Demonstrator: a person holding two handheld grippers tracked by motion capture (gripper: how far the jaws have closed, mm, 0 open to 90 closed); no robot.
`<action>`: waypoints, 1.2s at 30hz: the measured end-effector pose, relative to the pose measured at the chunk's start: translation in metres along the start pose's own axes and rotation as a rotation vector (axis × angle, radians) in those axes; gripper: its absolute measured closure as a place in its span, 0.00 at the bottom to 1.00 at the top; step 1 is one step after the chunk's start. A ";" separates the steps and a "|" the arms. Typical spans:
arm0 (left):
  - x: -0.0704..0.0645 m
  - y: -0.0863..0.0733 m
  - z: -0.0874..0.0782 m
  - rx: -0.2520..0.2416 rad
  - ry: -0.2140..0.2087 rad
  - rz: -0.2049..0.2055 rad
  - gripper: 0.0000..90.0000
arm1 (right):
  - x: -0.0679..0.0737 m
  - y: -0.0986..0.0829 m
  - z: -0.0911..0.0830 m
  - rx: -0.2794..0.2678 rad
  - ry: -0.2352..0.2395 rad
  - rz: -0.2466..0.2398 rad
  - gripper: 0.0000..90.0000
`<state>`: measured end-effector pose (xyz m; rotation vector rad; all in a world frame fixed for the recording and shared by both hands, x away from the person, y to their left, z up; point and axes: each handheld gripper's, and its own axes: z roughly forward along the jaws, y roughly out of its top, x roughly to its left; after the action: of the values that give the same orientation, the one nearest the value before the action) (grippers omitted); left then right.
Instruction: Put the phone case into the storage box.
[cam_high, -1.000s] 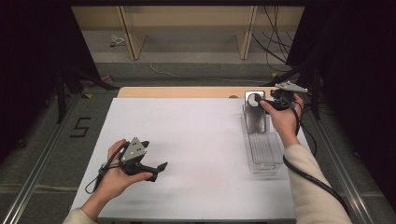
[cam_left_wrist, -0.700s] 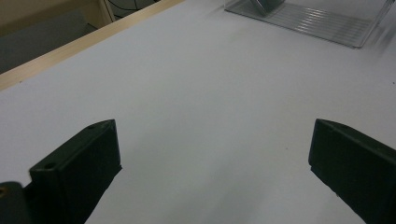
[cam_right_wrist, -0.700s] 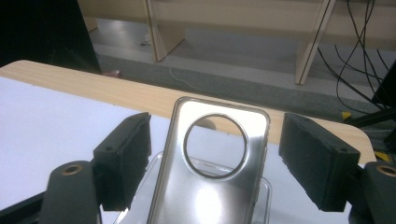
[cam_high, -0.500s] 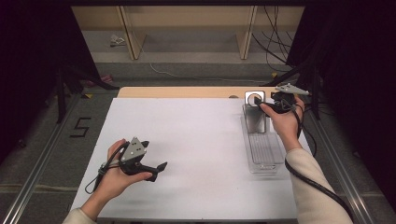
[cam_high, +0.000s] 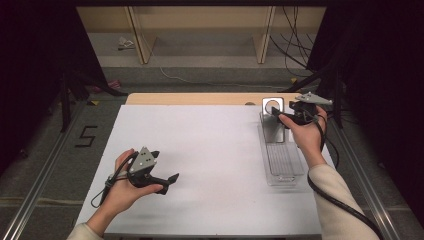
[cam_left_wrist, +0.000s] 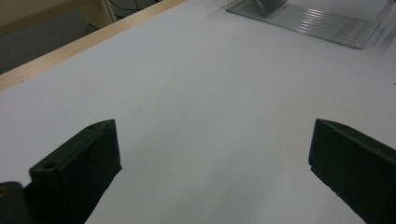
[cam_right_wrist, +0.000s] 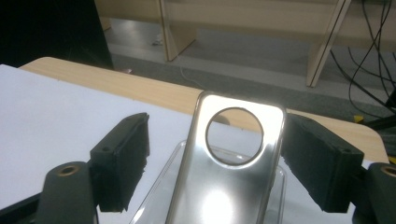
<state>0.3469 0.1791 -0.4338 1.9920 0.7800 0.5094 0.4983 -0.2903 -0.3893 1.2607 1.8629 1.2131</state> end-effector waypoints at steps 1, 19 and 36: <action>0.000 0.000 0.000 0.000 0.000 -0.001 0.02 | 0.001 -0.001 0.000 0.001 0.003 -0.002 0.28; 0.000 0.000 -0.001 -0.003 0.003 0.000 0.02 | 0.013 -0.007 -0.017 -0.016 0.051 -0.006 0.28; 0.001 0.001 -0.003 -0.010 0.003 -0.002 0.02 | 0.019 -0.018 -0.037 -0.025 0.089 -0.011 0.29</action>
<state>0.3458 0.1808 -0.4315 1.9815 0.7799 0.5147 0.4530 -0.2886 -0.3892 1.1995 1.9087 1.3023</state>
